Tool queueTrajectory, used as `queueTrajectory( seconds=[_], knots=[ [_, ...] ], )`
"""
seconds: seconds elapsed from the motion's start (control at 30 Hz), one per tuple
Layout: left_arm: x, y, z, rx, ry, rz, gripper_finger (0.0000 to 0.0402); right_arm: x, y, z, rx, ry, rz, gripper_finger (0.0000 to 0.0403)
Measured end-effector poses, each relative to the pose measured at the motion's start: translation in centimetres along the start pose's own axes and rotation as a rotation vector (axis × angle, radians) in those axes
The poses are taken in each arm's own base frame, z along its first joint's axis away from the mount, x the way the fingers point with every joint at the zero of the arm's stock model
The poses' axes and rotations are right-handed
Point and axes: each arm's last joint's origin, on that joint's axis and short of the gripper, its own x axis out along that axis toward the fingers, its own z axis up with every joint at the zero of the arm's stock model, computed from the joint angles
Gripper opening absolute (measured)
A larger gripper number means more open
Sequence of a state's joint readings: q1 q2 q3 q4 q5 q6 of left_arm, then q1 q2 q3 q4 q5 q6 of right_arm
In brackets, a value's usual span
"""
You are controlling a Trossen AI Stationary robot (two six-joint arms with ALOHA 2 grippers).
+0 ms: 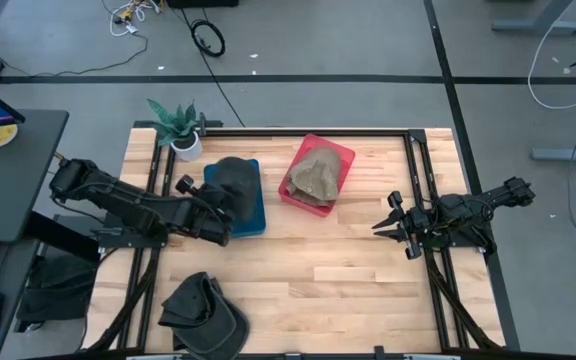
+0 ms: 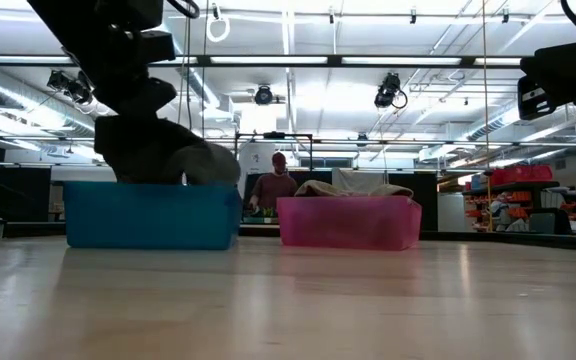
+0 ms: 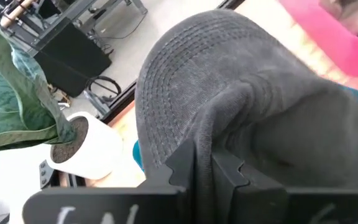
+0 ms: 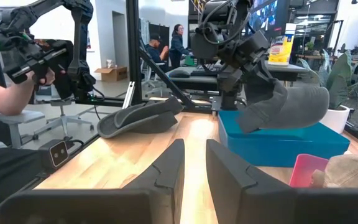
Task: Pick & Place hat
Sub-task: Put the top right black cap into the blue bin
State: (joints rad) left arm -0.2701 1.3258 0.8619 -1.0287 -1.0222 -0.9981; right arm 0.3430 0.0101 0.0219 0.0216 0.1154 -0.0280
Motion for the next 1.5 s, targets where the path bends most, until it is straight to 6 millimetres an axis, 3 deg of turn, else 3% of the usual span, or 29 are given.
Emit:
queueTrajectory(
  seconds=[0.23,0.6,0.83,0.97,1.17,1.5],
  knots=[
    [0.1,-0.2,0.0,0.004,0.027,-0.025,0.007,0.0,0.0,0.0,0.0,0.0,0.0,0.0071],
    [0.1,-0.9,0.5,-0.024,0.016,-0.091,0.0162,0.0,0.0,0.0,0.0,0.0,-0.001,0.0071],
    [-0.1,-1.7,1.1,0.015,-0.017,-0.155,0.0194,0.0,0.0,0.0,0.0,0.0,0.0,0.0071],
    [-0.5,-1.8,0.9,0.141,0.001,-0.186,0.0197,0.0,0.0,0.0,0.0,0.0,0.0,0.0071],
    [-1.8,-2.0,0.2,0.42,0.122,-0.366,0.019,0.0,0.0,0.0,0.0,0.0,-0.001,0.0071],
    [-4.7,-2.9,-1.6,0.64,0.105,-0.547,0.0188,0.0,0.0,0.0,0.0,0.0,0.0,0.0071]
  ],
)
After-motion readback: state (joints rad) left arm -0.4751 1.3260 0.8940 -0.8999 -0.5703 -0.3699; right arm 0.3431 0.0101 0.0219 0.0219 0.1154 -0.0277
